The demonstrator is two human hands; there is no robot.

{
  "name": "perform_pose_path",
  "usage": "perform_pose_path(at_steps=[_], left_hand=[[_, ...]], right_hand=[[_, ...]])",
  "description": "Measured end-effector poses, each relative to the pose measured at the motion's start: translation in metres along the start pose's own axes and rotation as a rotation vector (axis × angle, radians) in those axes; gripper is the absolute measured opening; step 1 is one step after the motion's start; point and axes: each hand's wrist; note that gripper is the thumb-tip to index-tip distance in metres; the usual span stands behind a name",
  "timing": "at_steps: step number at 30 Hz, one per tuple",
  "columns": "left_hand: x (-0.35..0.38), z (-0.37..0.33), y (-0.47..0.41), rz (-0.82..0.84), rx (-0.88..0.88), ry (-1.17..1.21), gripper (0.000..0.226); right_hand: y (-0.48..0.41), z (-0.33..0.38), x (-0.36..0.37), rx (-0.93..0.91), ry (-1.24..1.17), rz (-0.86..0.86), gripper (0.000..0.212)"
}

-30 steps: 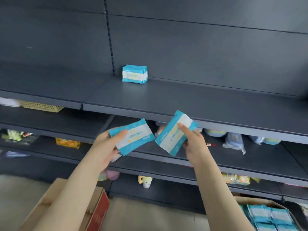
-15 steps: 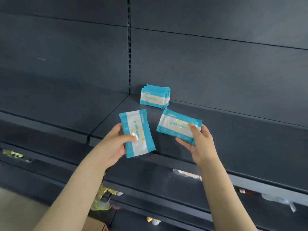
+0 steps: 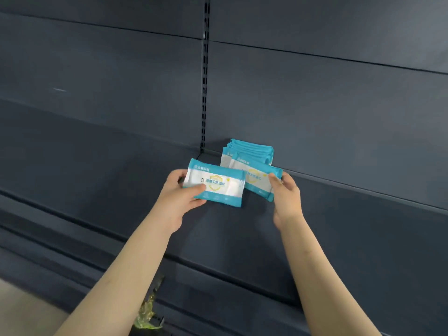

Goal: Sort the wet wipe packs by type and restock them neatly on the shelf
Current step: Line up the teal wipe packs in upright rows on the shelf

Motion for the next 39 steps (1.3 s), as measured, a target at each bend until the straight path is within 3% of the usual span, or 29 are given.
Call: perform_pose_path(at_steps=[3, 7, 11, 15, 18, 22, 26, 35, 39], left_hand=[[0.007, 0.001, -0.026, 0.083, -0.026, -0.067, 0.052], [0.018, 0.005, -0.060, 0.197, 0.024, -0.211, 0.040], [0.023, 0.011, -0.086, 0.225, 0.225, -0.545, 0.033], [0.030, 0.014, -0.102, 0.267, 0.436, -0.820, 0.033], [0.037, 0.018, -0.109, 0.272, 0.445, -0.837, 0.040], [0.037, 0.019, -0.116, 0.347, 0.425, -0.750, 0.058], [0.033, 0.021, -0.123, 0.444, 0.420, -0.769, 0.046], [0.038, 0.023, -0.122, 0.354, 0.421, -0.793, 0.040], [0.034, 0.008, -0.112, 0.323, 0.471, -0.761, 0.045]], right_hand=[[-0.012, -0.002, 0.014, 0.001, -0.012, -0.042, 0.013], [-0.022, -0.003, 0.025, -0.023, 0.001, -0.080, 0.016], [-0.032, -0.012, 0.022, -0.056, 0.024, -0.073, 0.017], [-0.035, -0.022, 0.019, -0.147, 0.132, 0.039, 0.028], [-0.037, -0.028, 0.022, -0.254, 0.316, 0.020, 0.045], [-0.039, -0.027, 0.022, -0.315, 0.550, -0.160, 0.043], [-0.038, -0.026, 0.022, -0.298, 0.569, -0.247, 0.040], [-0.037, -0.030, 0.021, -0.165, 0.565, -0.294, 0.037], [-0.023, -0.021, 0.010, -0.094, 0.306, -0.271, 0.034]])
Point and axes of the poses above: each hand's wrist, its own y-axis away from the middle knuckle, its own x-axis out of the palm, z = x × y, and after that the axes turned 11 degrees about y, right-handed
